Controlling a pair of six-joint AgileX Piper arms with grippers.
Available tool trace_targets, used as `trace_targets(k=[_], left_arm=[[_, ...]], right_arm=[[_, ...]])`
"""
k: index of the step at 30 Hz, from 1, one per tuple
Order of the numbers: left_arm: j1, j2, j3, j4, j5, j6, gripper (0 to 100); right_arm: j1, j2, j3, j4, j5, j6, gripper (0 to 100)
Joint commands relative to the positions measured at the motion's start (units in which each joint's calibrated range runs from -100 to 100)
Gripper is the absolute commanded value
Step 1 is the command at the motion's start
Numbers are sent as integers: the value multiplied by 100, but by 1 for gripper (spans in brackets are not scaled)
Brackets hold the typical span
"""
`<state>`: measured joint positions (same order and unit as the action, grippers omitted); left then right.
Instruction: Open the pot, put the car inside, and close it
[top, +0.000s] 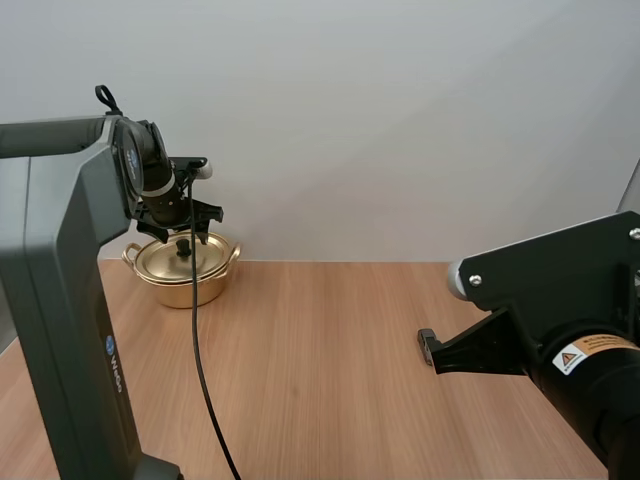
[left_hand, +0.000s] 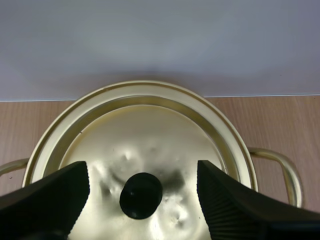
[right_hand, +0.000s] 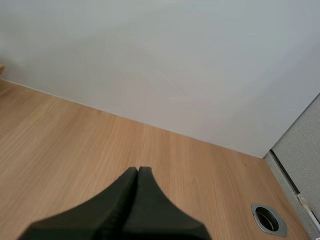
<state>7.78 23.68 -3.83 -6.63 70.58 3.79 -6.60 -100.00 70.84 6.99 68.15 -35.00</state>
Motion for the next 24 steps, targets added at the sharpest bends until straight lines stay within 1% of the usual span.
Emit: trace_targets(k=[1,3,9,22,24], left_arm=[[22,23,-7,18,26,1,100],[42,23,-7,18,-58,1,100],[43,23,-7,18,-139,-11,100],[43,23,-7,18,53,-63,100],[43,23,-7,18,116,-76,97]], right_arm=[[1,0,0,6,-7,-6,0],[1,0,0,6,-7,-6,0],[1,0,0,6,-7,-6,0],[1,0,0,6,-7,-6,0],[1,0,0,6,-7,-6,0]])
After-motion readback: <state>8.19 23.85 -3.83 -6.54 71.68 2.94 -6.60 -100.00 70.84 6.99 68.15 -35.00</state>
